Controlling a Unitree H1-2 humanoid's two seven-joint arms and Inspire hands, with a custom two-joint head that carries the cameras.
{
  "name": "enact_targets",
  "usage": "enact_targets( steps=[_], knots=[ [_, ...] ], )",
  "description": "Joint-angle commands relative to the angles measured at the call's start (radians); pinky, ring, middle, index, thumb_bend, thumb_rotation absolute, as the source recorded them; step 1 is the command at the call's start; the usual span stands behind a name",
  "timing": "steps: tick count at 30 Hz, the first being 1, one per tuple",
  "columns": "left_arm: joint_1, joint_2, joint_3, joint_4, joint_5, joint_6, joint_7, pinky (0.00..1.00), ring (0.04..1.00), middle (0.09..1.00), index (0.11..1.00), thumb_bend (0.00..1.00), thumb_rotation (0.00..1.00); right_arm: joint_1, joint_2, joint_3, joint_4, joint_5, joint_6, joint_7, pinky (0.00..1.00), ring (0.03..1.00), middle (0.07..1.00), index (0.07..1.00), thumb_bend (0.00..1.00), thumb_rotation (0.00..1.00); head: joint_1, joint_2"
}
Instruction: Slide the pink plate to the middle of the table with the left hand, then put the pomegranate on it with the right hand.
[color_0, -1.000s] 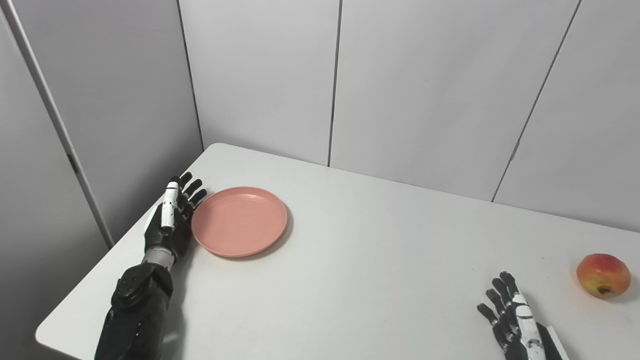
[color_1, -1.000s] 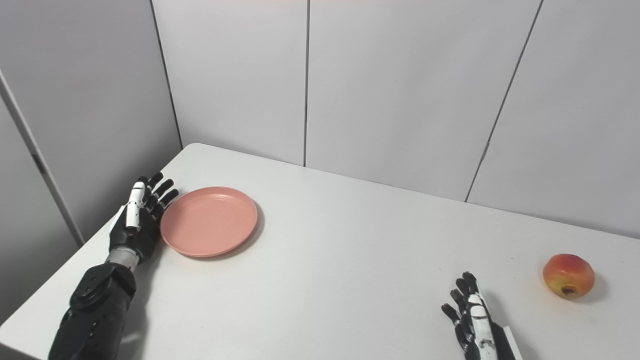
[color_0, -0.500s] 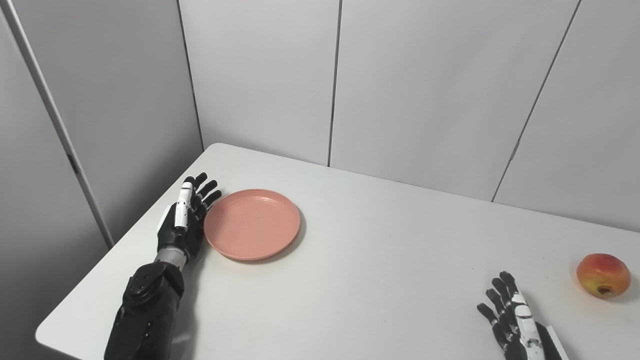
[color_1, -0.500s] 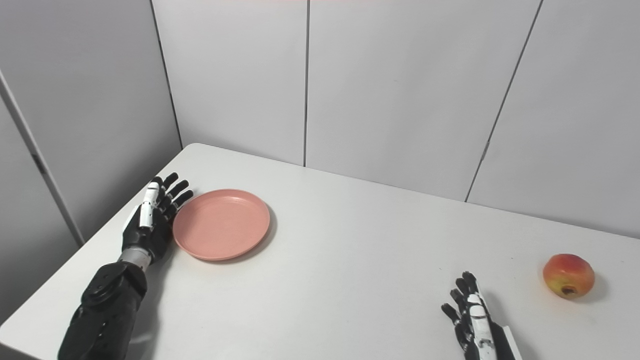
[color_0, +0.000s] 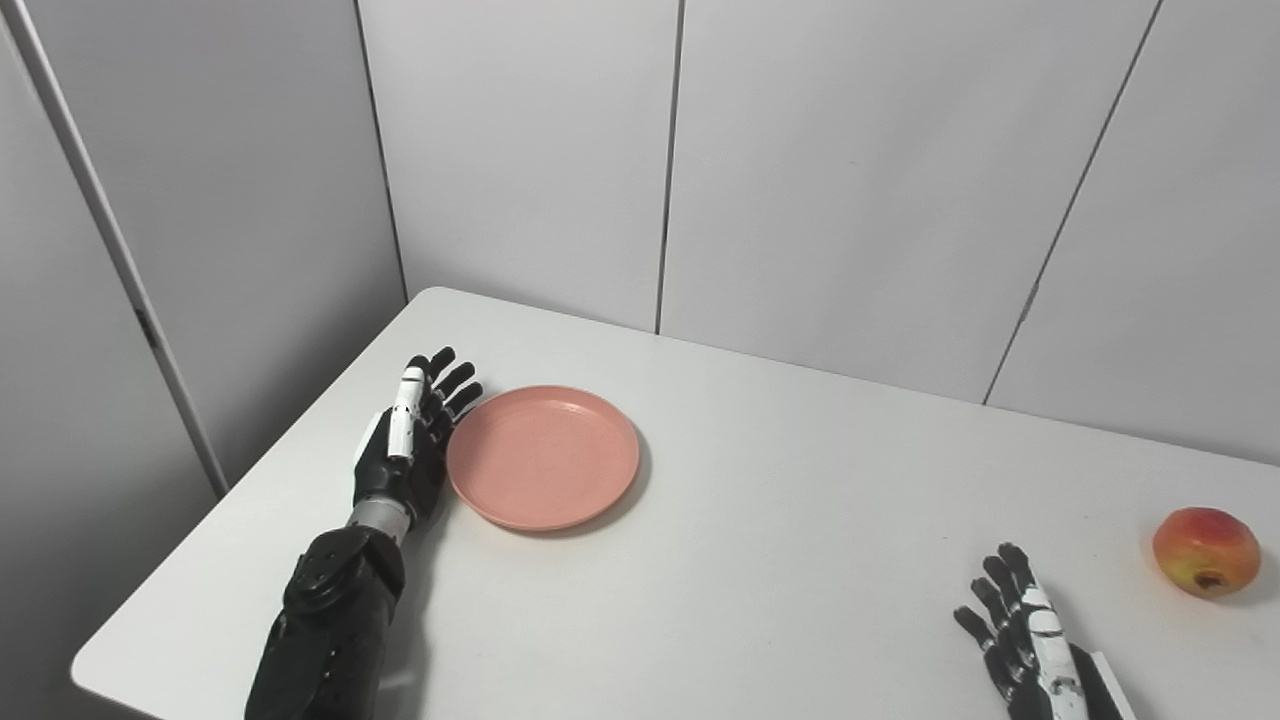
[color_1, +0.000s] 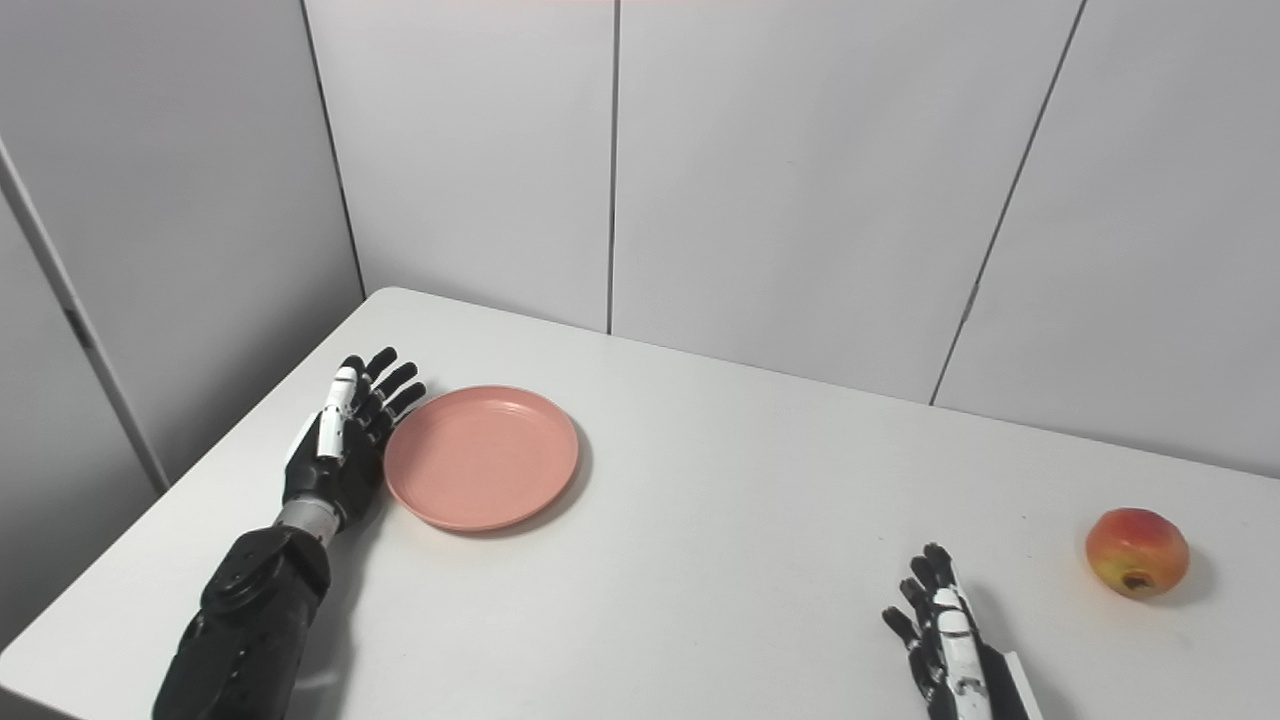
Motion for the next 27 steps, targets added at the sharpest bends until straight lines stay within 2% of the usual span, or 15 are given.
enact_targets(
  steps=[1, 16, 19, 27],
  knots=[
    [-0.021, -0.005, -0.017, 0.0, 0.008, 0.014, -0.01, 0.9, 0.908, 0.911, 0.906, 0.38, 1.0, -0.02, 0.006, 0.002, -0.007, -0.005, -0.036, -0.001, 1.0, 1.0, 1.0, 1.0, 0.11, 1.0, 0.0, 0.003],
    [-0.016, -0.039, -0.076, -0.042, 0.04, 0.013, -0.009, 0.92, 0.921, 0.927, 0.925, 0.38, 1.0, -0.019, 0.011, 0.006, -0.021, 0.001, -0.02, 0.003, 1.0, 1.0, 1.0, 1.0, 0.15, 1.0, -0.025, 0.028],
    [-0.015, -0.054, -0.079, -0.063, 0.038, 0.038, 0.008, 0.93, 0.926, 0.932, 0.93, 0.39, 1.0, -0.02, 0.014, 0.006, -0.028, 0.008, -0.003, 0.002, 1.0, 1.0, 1.0, 1.0, 0.16, 1.0, -0.029, 0.031],
    [-0.016, -0.089, -0.096, -0.085, 0.05, 0.074, 0.019, 0.94, 0.921, 0.924, 0.926, 0.39, 1.0, -0.021, 0.007, 0.013, -0.026, -0.005, -0.021, 0.004, 1.0, 1.0, 1.0, 1.0, 0.16, 1.0, -0.036, 0.042]
  ],
)
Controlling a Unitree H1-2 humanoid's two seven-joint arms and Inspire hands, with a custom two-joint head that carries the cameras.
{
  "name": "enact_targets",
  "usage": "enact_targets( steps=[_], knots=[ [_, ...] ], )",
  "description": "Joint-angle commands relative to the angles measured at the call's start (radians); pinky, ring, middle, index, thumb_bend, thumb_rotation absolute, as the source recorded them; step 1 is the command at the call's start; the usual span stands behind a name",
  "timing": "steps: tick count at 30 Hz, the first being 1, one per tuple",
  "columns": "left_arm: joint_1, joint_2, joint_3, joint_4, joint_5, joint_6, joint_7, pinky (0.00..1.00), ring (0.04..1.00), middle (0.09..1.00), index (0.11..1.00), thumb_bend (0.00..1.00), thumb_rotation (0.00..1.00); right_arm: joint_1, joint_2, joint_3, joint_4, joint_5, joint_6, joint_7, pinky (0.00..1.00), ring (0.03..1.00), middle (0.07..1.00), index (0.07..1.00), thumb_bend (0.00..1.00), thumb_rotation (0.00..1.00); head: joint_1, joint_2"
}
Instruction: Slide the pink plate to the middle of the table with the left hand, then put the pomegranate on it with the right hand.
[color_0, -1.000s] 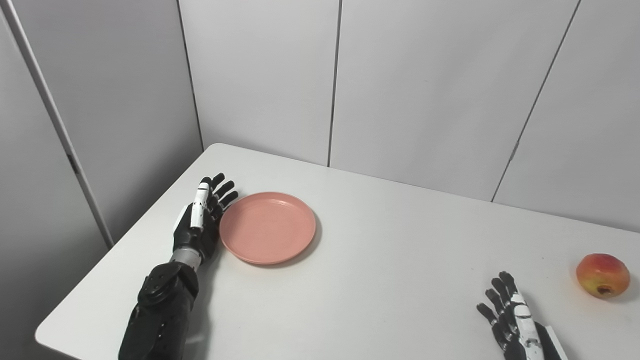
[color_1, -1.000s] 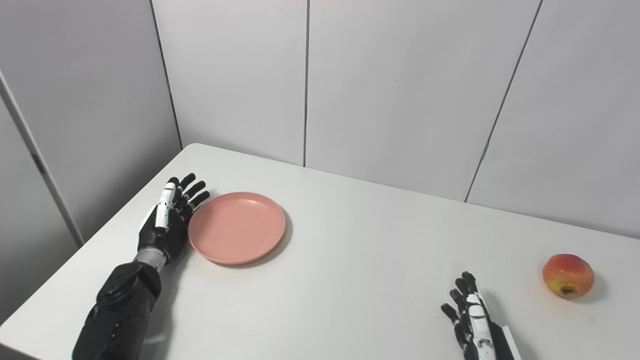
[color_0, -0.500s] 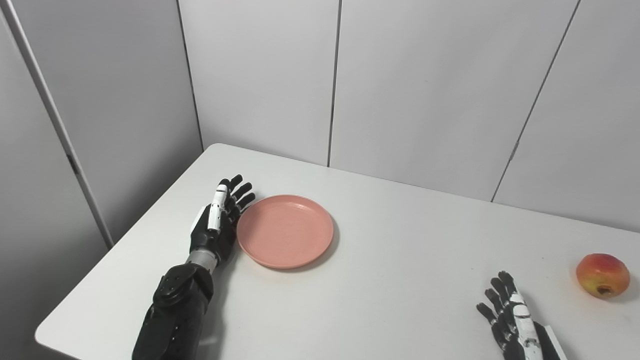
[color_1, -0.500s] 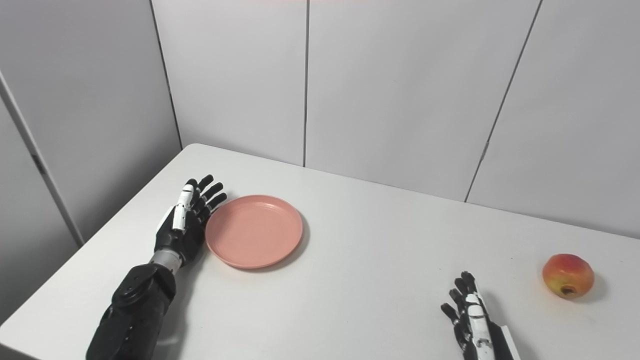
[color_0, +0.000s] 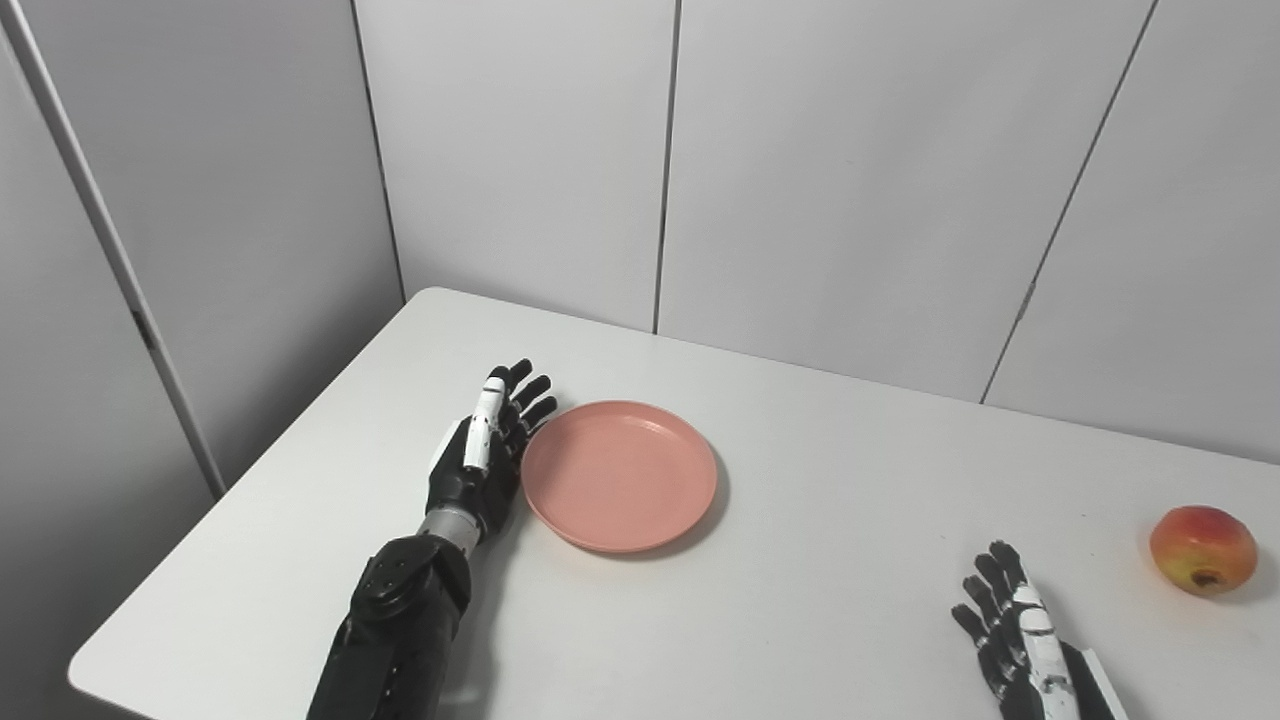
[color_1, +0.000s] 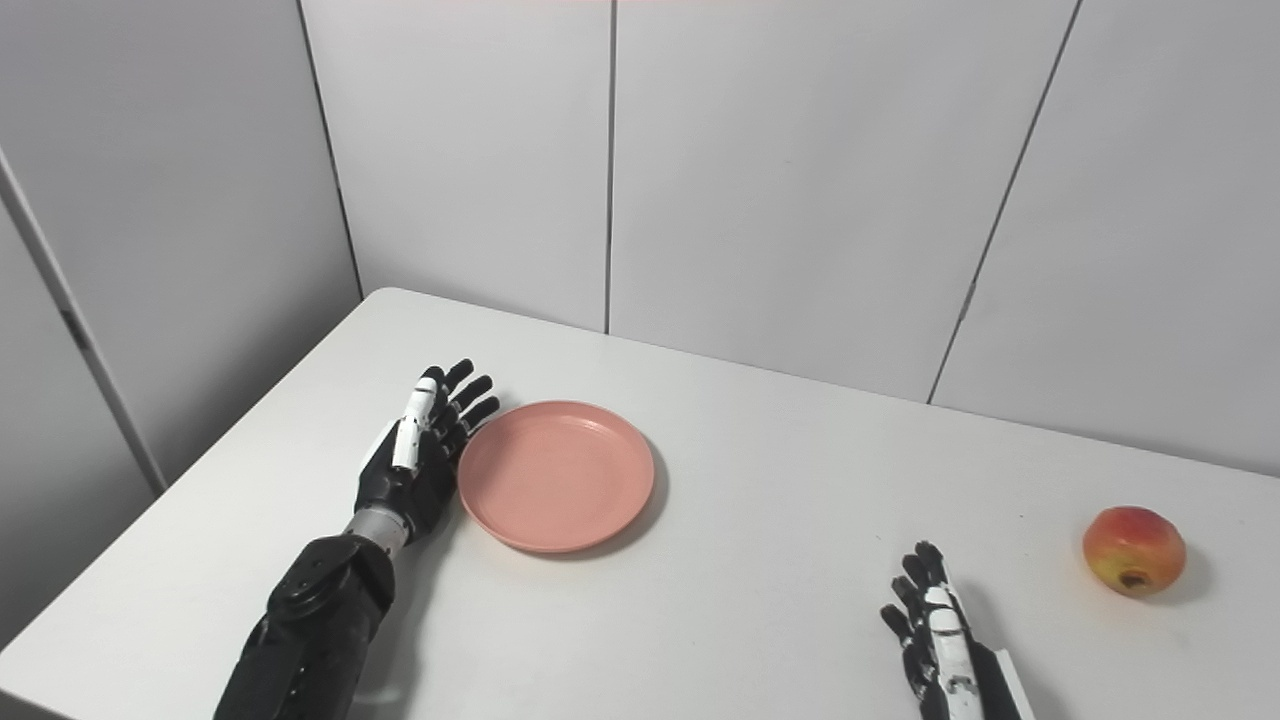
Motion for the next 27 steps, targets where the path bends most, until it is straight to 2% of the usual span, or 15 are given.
enact_targets(
  steps=[1, 7, 17, 23, 27],
  knots=[
    [-0.016, -0.008, -0.009, -0.009, 0.011, 0.023, 0.004, 0.94, 0.921, 0.924, 0.926, 0.39, 1.0, -0.021, 0.002, 0.003, -0.025, -0.001, -0.02, 0.003, 1.0, 1.0, 1.0, 1.0, 0.16, 1.0, -0.004, 0.003],
    [-0.013, -0.018, -0.025, -0.005, 0.019, 0.012, -0.007, 0.93, 0.921, 0.924, 0.913, 0.4, 1.0, -0.021, 0.005, 0.009, -0.027, -0.017, -0.026, -0.003, 1.0, 1.0, 1.0, 1.0, 0.17, 1.0, -0.018, 0.013],
    [-0.01, -0.054, -0.071, -0.019, 0.044, 0.011, -0.015, 0.91, 0.909, 0.913, 0.9, 0.4, 1.0, -0.022, 0.02, 0.01, -0.042, -0.009, 0.004, -0.016, 1.0, 1.0, 1.0, 1.0, 0.18, 1.0, -0.05, 0.034],
    [-0.017, -0.083, -0.098, -0.044, 0.042, 0.052, -0.012, 0.91, 0.916, 0.92, 0.902, 0.4, 1.0, -0.028, 0.019, 0.017, -0.032, -0.015, -0.004, -0.014, 1.0, 1.0, 1.0, 1.0, 0.21, 1.0, -0.084, 0.055],
    [-0.022, -0.097, -0.125, -0.047, 0.058, 0.065, -0.014, 0.92, 0.918, 0.921, 0.906, 0.4, 1.0, -0.029, 0.024, 0.02, -0.043, -0.014, 0.017, -0.019, 1.0, 1.0, 1.0, 1.0, 0.21, 1.0, -0.091, 0.063]
  ],
)
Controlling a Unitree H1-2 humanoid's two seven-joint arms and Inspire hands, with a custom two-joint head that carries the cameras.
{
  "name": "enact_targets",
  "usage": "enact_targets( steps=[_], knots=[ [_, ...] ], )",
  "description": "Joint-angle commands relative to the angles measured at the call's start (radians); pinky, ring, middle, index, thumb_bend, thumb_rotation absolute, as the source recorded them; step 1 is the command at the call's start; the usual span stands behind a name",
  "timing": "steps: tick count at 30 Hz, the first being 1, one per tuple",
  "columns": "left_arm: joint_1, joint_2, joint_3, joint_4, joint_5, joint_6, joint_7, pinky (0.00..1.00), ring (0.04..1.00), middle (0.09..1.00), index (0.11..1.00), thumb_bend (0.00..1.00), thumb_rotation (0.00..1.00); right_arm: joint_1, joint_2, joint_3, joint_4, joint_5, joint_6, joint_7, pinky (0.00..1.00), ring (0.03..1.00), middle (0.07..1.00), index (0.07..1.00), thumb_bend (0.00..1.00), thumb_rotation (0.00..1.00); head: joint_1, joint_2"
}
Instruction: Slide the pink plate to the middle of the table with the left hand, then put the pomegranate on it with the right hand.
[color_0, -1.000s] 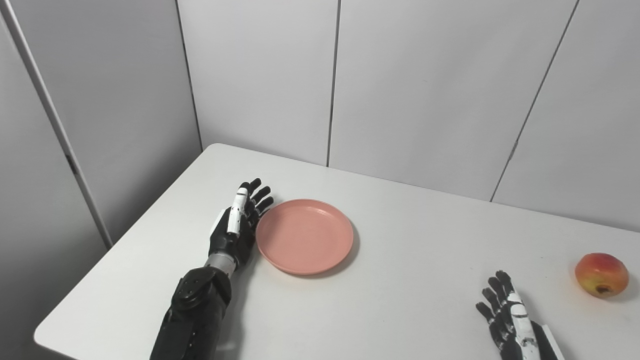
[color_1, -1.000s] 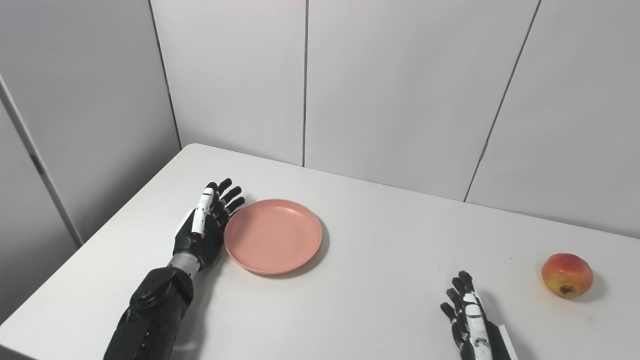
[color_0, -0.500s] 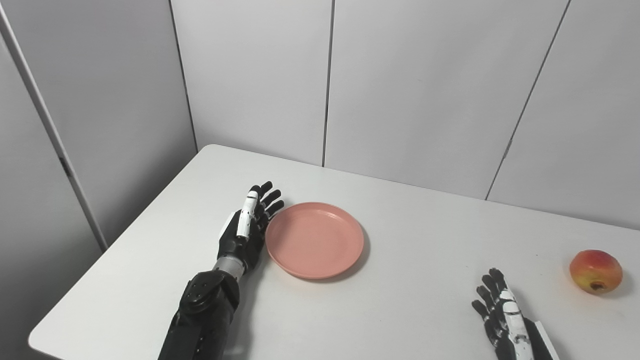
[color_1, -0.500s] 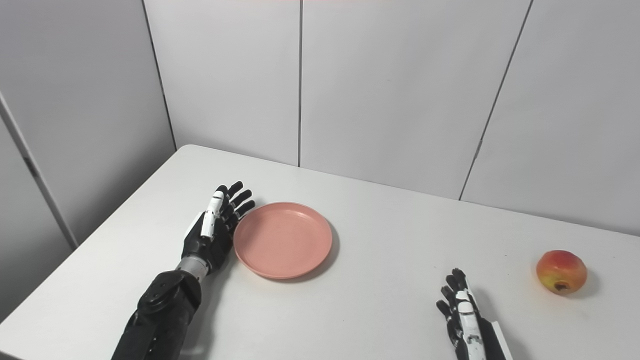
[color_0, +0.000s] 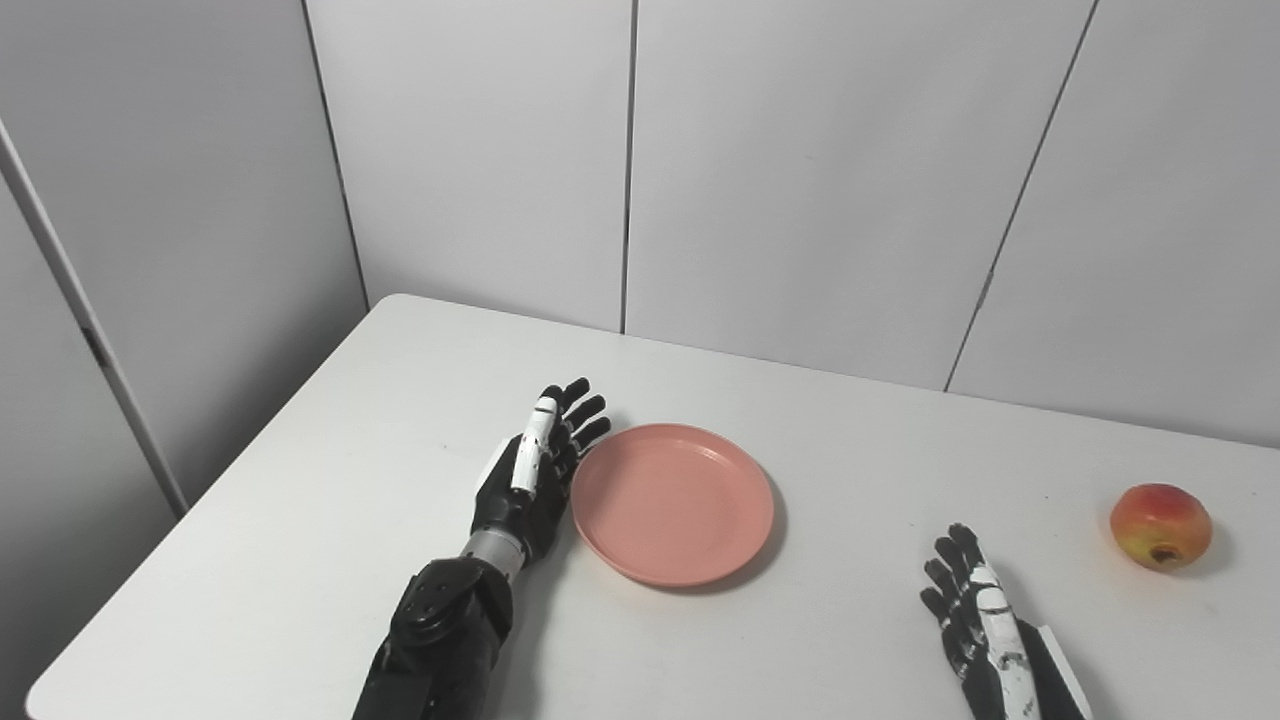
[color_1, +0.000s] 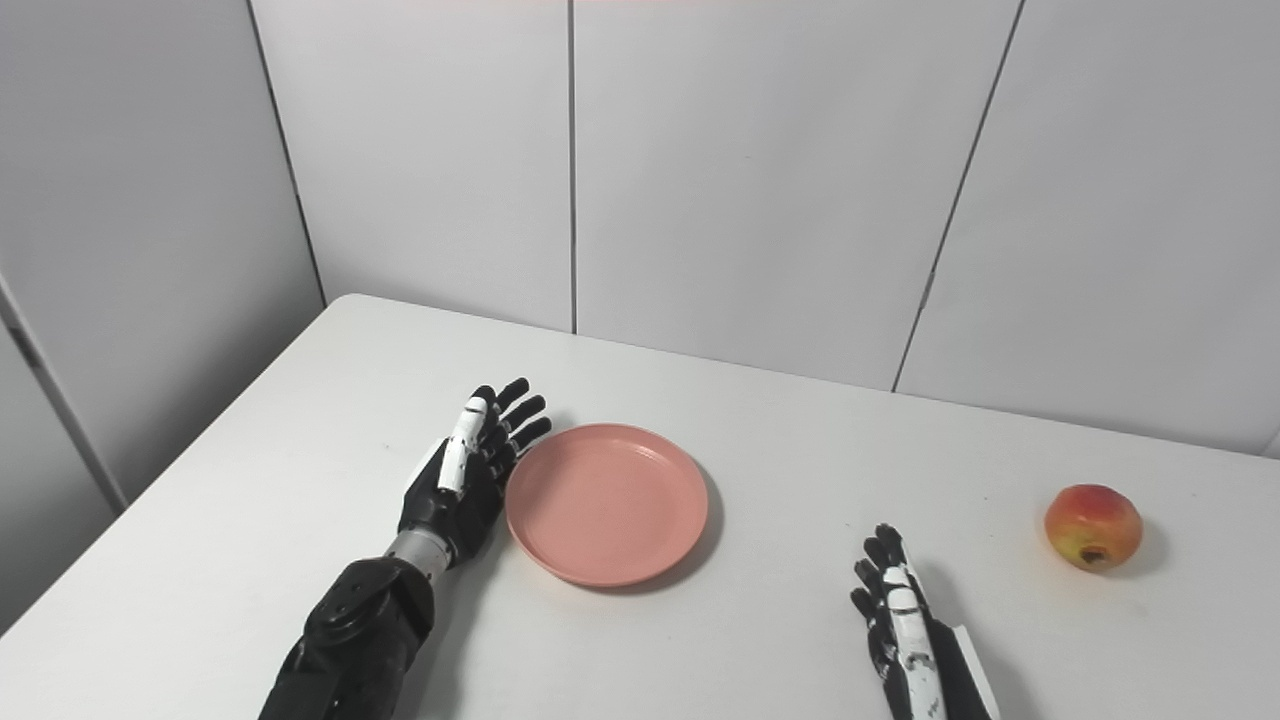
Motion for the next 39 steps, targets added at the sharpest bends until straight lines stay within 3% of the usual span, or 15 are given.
enact_targets(
  steps=[1, 19, 29, 39],
  knots=[
    [-0.022, -0.01, -0.016, -0.006, 0.016, 0.026, -0.006, 0.92, 0.918, 0.92, 0.905, 0.4, 1.0, -0.028, 0.009, 0.005, -0.039, 0.0, 0.013, -0.002, 1.0, 1.0, 1.0, 1.0, 0.21, 1.0, -0.006, 0.004],
    [0.003, -0.087, -0.086, -0.04, 0.061, 0.027, -0.006, 0.91, 0.921, 0.927, 0.928, 0.38, 1.0, -0.023, 0.04, 0.025, -0.071, -0.029, 0.04, -0.033, 1.0, 1.0, 1.0, 1.0, 0.22, 1.0, -0.109, 0.052],
    [0.021, -0.091, -0.121, -0.063, 0.079, 0.042, -0.018, 0.92, 0.921, 0.931, 0.927, 0.42, 1.0, -0.027, 0.051, 0.033, -0.075, -0.05, 0.037, -0.04, 1.0, 1.0, 1.0, 1.0, 0.22, 1.0, -0.17, 0.079],
    [0.031, -0.092, -0.123, -0.071, 0.085, 0.048, -0.022, 0.92, 0.922, 0.93, 0.925, 0.41, 1.0, -0.029, 0.05, 0.035, -0.075, -0.054, 0.036, -0.035, 1.0, 1.0, 1.0, 1.0, 0.24, 1.0, -0.181, 0.087]
  ],
)
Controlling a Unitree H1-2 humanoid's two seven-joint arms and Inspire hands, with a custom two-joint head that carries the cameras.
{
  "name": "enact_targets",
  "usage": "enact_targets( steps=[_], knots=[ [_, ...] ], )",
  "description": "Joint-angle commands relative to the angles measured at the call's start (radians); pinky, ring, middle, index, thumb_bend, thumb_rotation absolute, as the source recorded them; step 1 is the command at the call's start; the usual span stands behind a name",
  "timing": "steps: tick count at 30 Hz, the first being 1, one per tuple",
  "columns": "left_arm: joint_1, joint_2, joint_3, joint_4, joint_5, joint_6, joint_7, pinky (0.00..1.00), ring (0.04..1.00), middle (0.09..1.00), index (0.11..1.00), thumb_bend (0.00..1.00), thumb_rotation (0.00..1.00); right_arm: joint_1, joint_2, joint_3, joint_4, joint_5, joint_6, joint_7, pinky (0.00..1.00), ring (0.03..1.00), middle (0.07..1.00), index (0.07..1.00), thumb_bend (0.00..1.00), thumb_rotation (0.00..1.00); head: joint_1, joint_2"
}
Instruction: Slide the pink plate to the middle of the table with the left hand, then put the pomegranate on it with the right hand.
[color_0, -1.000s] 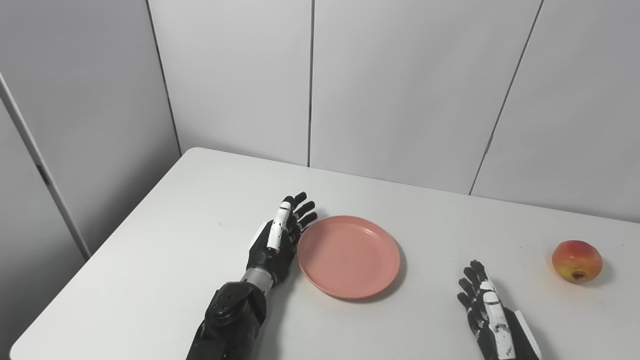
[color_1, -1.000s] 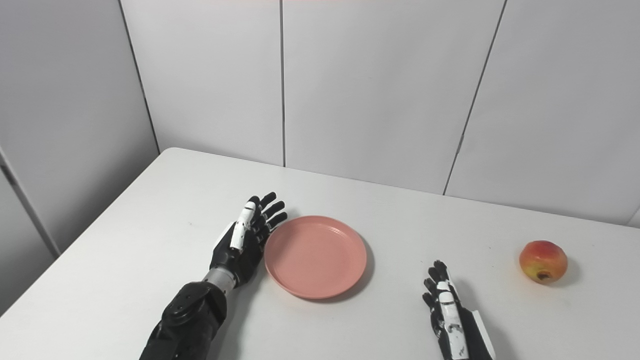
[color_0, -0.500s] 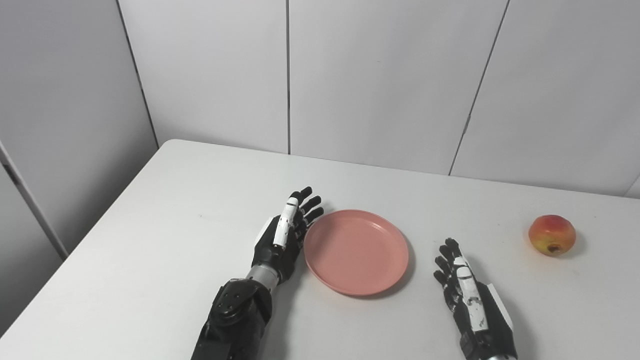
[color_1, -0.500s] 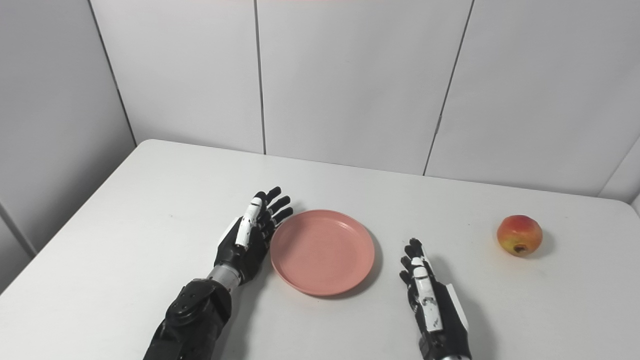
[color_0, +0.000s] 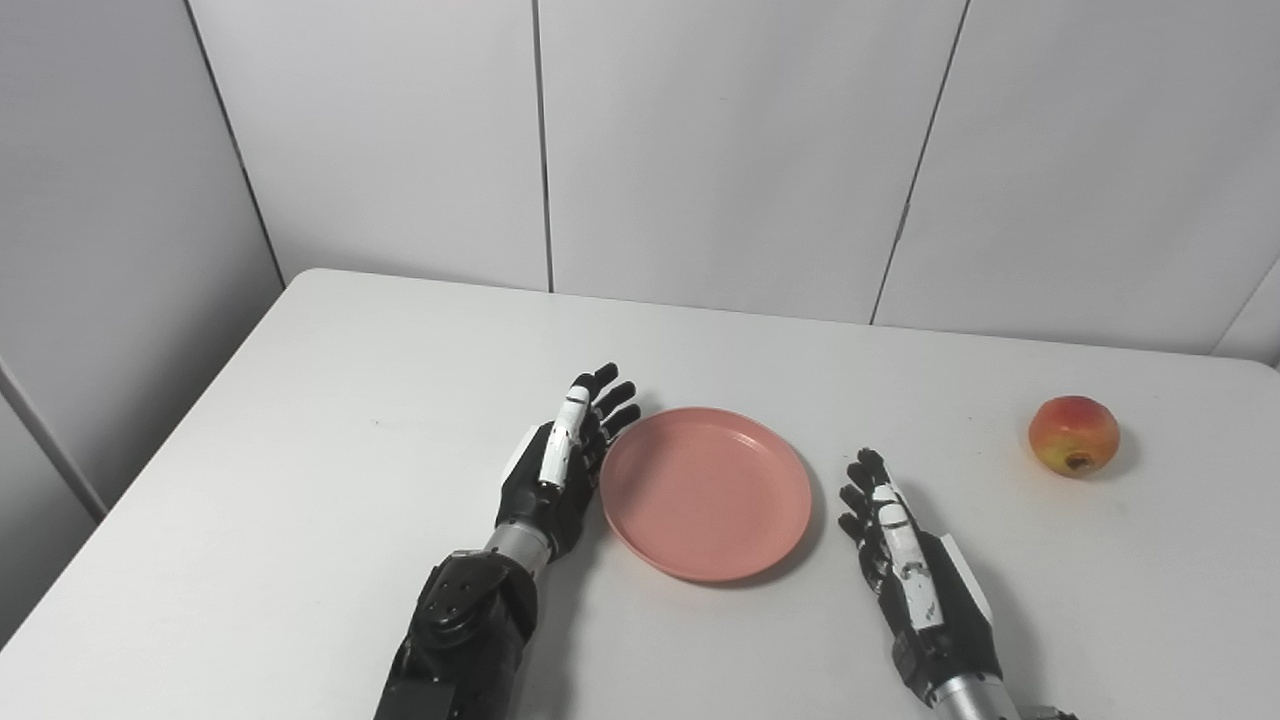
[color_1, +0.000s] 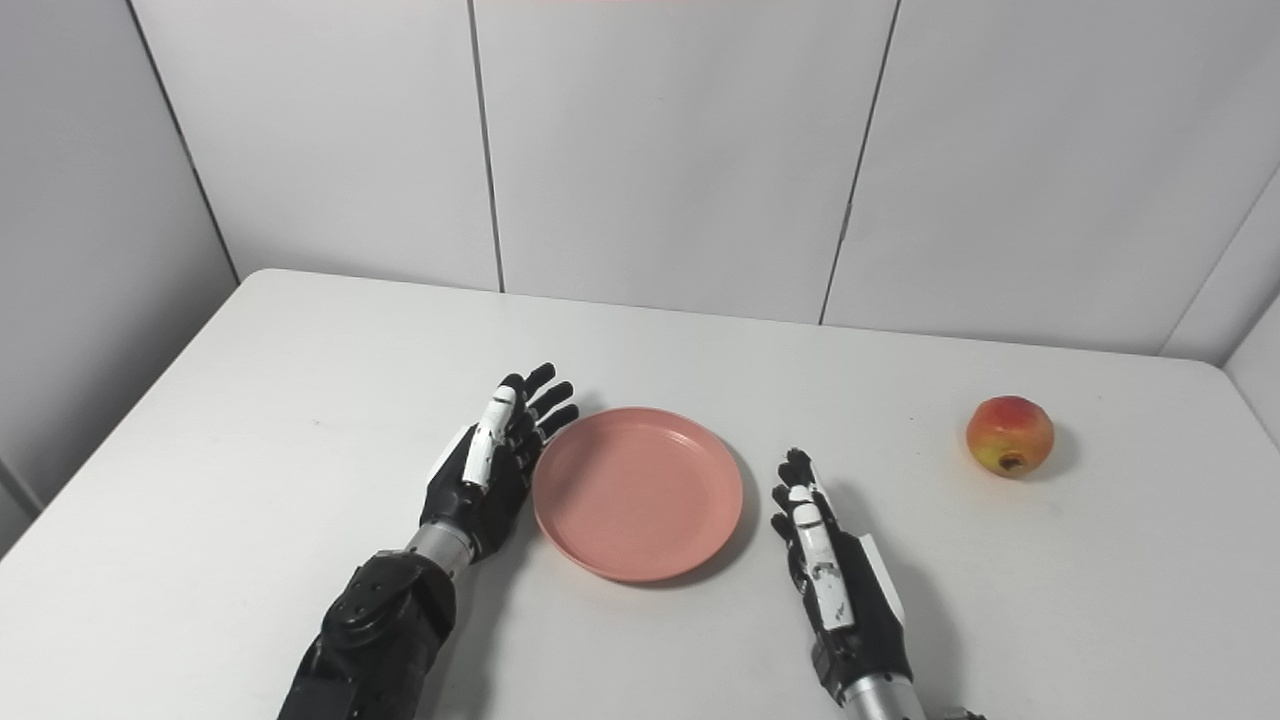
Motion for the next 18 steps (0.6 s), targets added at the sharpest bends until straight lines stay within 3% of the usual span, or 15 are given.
enact_targets(
  steps=[1, 6, 18],
  knots=[
    [0.003, 0.0, -0.009, -0.019, 0.011, 0.017, -0.009, 0.92, 0.922, 0.929, 0.925, 0.41, 1.0, -0.028, 0.004, 0.001, -0.038, 0.009, -0.013, 0.007, 1.0, 1.0, 1.0, 1.0, 0.24, 1.0, 0.004, 0.001],
    [0.015, -0.004, -0.013, -0.045, 0.018, 0.032, -0.003, 0.91, 0.918, 0.925, 0.924, 0.41, 1.0, -0.016, -0.001, 0.002, -0.06, 0.0, 0.0, 0.003, 1.0, 1.0, 1.0, 1.0, 0.24, 1.0, 0.007, -0.004],
    [0.064, 0.01, -0.022, -0.109, 0.085, 0.001, 0.001, 0.89, 0.912, 0.919, 0.91, 0.42, 1.0, -0.002, 0.021, -0.015, -0.144, -0.003, 0.047, -0.035, 1.0, 1.0, 1.0, 1.0, 0.24, 1.0, -0.033, -0.011]
  ],
)
